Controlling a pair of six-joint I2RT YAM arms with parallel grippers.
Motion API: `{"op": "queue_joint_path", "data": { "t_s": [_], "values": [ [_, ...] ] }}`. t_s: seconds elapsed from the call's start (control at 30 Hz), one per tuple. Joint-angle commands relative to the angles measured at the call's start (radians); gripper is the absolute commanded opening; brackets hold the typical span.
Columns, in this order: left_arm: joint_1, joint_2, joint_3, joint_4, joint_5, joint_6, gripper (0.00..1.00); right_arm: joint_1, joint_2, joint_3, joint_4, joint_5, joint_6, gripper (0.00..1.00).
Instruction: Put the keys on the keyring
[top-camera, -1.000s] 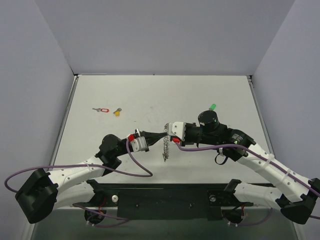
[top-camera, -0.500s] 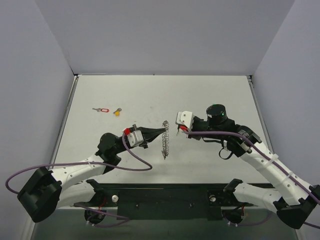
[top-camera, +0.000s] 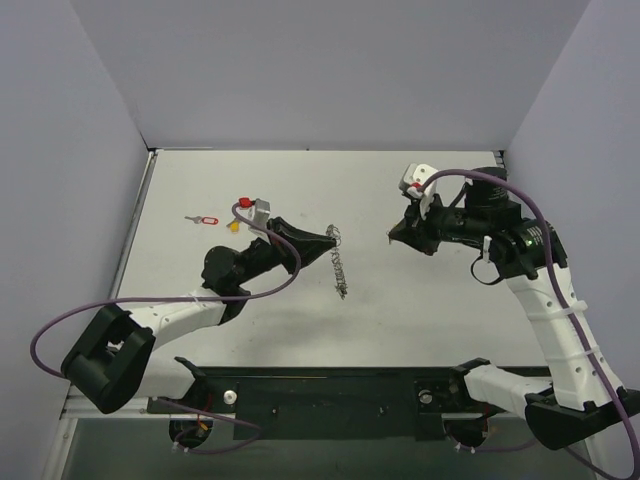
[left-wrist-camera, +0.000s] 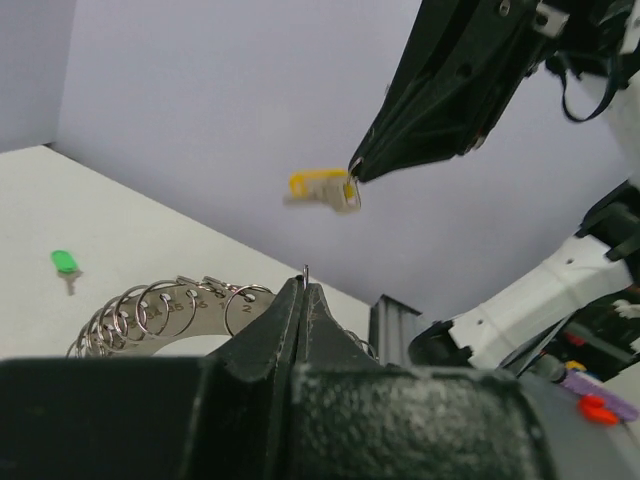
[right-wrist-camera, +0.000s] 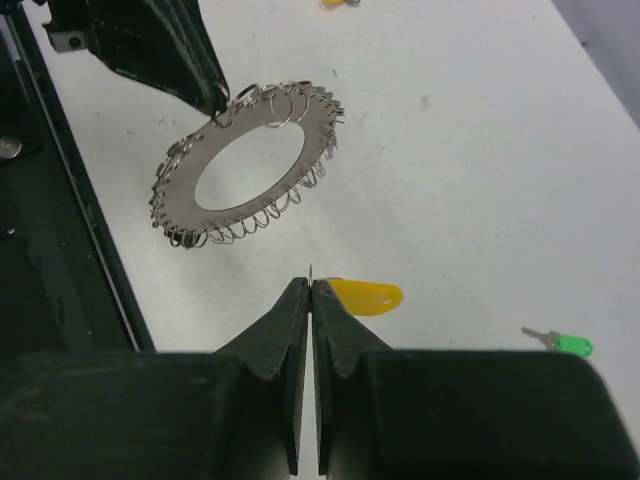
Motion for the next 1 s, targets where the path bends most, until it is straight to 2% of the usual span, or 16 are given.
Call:
{"op": "queue_joint_path", "data": {
  "t_s": [0.0,0.1,0.13,0.23,0.4,0.53,0.63,0.67,0.73,0.77,0.8,0.97],
  "values": [
    [-0.044,-0.020,0.079,0.094,-0.046,-0.233,0.00,-0.025,-0.031,0.033,-0.180,-0.109,-0.004,0.00],
    [-0.125,-0.010,0.100,0.052,-0.088,-0.170,0.00,-0.036,-0.127,-0.030,-0.175,-0.163,-0.002,0.00],
    [-0.174,-0.002,0.110,0.052,-0.095,-0.126,0.00,-0.039,-0.149,-0.044,-0.174,-0.168,0.010,0.00],
    [-0.231,0.032,0.139,0.046,-0.108,-0.078,0.00,-0.045,-0.232,-0.047,-0.224,-0.157,0.036,0.00],
    [-0.275,0.059,0.147,0.069,-0.151,-0.044,0.00,-0.136,-0.171,0.004,-0.310,-0.252,0.097,0.00],
    [-0.288,0.053,0.127,0.070,-0.218,-0.038,0.00,-0.217,-0.114,0.076,-0.408,-0.347,0.027,0.00],
    [-0.295,0.062,0.111,0.098,-0.252,-0.061,0.00,-0.229,-0.084,0.113,-0.461,-0.395,0.004,0.00],
    [-0.295,0.073,0.111,0.116,-0.260,-0.073,0.00,-0.233,-0.089,0.104,-0.458,-0.425,-0.002,0.00],
    [-0.295,0.085,0.116,0.118,-0.263,-0.118,0.00,-0.268,-0.113,0.020,-0.320,-0.497,0.082,0.00],
    [-0.294,0.087,0.120,0.115,-0.260,-0.130,0.00,-0.307,-0.117,0.007,-0.309,-0.522,0.111,0.00],
    [-0.294,0.090,0.122,0.106,-0.254,-0.136,0.00,-0.337,-0.120,-0.020,-0.298,-0.556,0.110,0.00],
    [-0.285,0.110,0.137,0.115,-0.231,-0.168,0.00,-0.331,-0.157,-0.157,-0.231,-0.600,0.058,0.00]
  ]
}}
